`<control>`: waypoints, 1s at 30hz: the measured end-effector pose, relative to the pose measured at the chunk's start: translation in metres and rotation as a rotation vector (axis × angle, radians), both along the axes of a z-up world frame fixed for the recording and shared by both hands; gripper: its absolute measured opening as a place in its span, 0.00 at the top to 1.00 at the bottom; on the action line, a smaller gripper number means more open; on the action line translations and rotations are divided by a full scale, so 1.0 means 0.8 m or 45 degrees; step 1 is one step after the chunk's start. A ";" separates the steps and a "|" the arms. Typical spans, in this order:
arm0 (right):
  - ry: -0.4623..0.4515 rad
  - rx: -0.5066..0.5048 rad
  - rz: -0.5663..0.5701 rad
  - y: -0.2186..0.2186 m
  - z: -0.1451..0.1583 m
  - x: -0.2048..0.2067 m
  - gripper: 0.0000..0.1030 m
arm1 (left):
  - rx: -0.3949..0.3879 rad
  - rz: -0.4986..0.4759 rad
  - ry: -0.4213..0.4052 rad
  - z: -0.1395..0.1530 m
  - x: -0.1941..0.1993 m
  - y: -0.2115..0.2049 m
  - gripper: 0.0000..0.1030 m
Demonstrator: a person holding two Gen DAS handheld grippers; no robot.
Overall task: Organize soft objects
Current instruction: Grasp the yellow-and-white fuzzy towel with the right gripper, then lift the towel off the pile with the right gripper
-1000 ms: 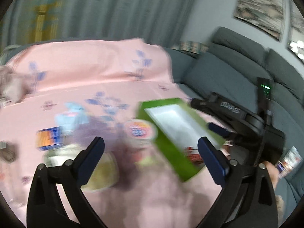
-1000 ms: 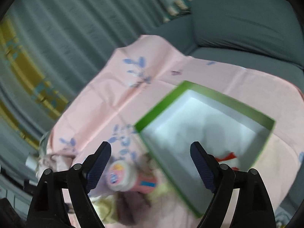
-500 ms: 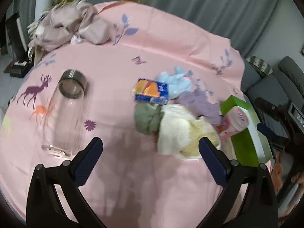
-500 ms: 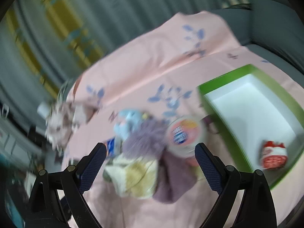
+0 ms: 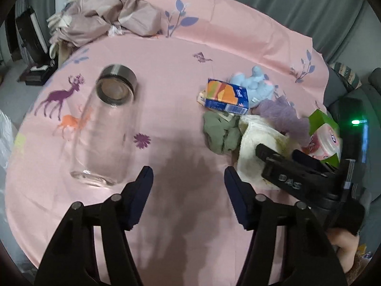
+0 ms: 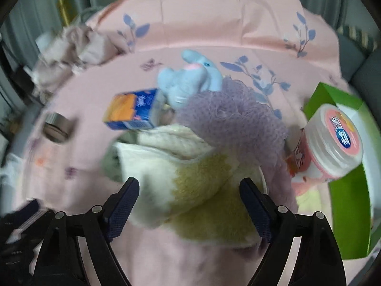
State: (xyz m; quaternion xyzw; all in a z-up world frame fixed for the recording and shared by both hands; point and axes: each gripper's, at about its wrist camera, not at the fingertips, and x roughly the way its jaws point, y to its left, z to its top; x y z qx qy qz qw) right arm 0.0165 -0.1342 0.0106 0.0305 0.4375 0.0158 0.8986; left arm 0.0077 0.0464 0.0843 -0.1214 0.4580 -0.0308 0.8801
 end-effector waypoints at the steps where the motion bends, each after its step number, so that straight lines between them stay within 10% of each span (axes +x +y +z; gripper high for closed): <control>1: 0.005 -0.018 0.009 0.002 -0.004 0.004 0.32 | 0.023 0.005 -0.011 0.002 -0.002 -0.001 0.41; 3: 0.015 -0.005 0.033 0.002 -0.010 0.009 0.66 | 0.048 0.009 -0.020 0.005 -0.004 -0.002 0.41; 6: -0.034 0.091 0.048 -0.008 0.001 0.001 0.78 | 0.026 0.000 -0.003 0.004 -0.003 0.001 0.41; 19: -0.418 0.642 0.350 -0.044 0.118 -0.091 0.79 | -0.169 0.152 -0.076 0.026 -0.007 0.059 0.40; 24: -0.331 0.601 0.468 -0.004 0.108 -0.090 0.79 | -0.251 0.181 -0.046 0.023 -0.004 0.076 0.40; 30: 0.064 0.460 0.515 0.066 0.024 -0.048 0.79 | -0.249 0.131 0.040 0.009 -0.001 0.074 0.40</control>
